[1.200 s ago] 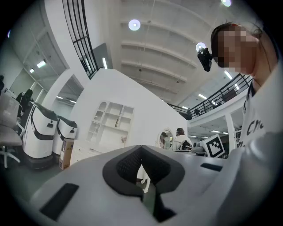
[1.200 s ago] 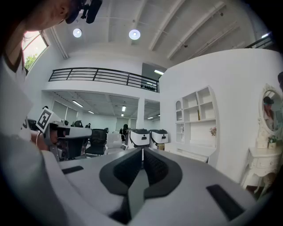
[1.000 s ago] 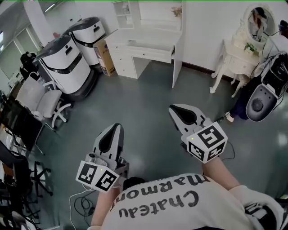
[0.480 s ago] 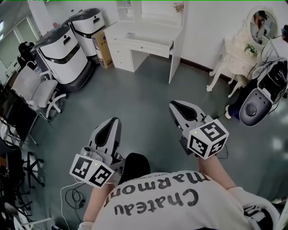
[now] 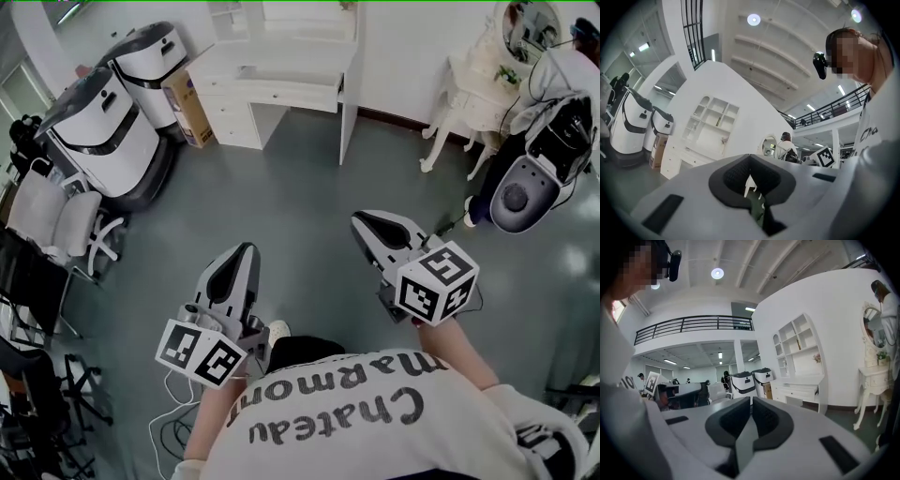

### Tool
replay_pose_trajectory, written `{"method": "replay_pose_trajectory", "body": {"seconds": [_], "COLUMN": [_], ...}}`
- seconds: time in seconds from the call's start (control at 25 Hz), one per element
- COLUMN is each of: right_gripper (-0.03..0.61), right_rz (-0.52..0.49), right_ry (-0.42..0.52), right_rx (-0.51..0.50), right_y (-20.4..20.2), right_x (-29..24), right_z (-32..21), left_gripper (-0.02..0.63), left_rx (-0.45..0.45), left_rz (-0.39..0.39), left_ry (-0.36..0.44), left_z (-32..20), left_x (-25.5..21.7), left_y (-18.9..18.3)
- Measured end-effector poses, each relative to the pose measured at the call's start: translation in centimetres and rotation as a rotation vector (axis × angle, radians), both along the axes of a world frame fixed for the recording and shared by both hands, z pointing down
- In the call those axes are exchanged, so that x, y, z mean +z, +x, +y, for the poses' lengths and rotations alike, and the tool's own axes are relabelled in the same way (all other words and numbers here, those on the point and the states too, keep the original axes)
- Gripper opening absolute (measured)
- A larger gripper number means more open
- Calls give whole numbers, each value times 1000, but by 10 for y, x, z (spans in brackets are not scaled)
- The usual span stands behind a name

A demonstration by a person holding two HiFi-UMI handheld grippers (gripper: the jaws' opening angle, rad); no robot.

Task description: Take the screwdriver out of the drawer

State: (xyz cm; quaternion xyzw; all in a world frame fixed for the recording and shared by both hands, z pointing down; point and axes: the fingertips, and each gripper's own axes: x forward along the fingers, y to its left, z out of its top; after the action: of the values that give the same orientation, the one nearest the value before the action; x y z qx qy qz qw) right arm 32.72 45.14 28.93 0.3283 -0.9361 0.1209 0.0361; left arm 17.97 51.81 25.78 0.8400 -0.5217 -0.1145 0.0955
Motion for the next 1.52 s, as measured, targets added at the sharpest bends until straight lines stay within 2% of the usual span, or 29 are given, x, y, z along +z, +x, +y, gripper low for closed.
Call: {"method": "replay_pose_trajectory", "body": {"seconds": [0.16,0.28,0.48,0.84,1.0,1.2,1.52], "right_gripper": [35,35,35,35,35,35,35], "right_rz": [-34,-58,-78,-59,-20,4,54], "right_ry": [-25,-12,-14,-21,-66,-97,-71], "right_rx": [29,61,90,61,32,31,-2], "right_y": [-35,-69,-123,-215,-242,-252,-259], "right_x": [-7,-18,-26,-19,3,15,30], "right_z": [-35,-67,-113,-164,-176,-204,-285], "left_gripper": [23,23,23,23,23,23,23], "left_rx": [69,95,117,54,42,52,39], "left_rz": [3,-6,-3,-17,18,47,46], "left_ry": [29,55,34,-18,-44,-69,-54], "left_z": [-48,-81,-123,-170,-185,-214,-290], "left_x": [-18,-31,-32,-16,1,14,18], "left_y": [-30,-66,-126,-221,-243,-250,-253]}}
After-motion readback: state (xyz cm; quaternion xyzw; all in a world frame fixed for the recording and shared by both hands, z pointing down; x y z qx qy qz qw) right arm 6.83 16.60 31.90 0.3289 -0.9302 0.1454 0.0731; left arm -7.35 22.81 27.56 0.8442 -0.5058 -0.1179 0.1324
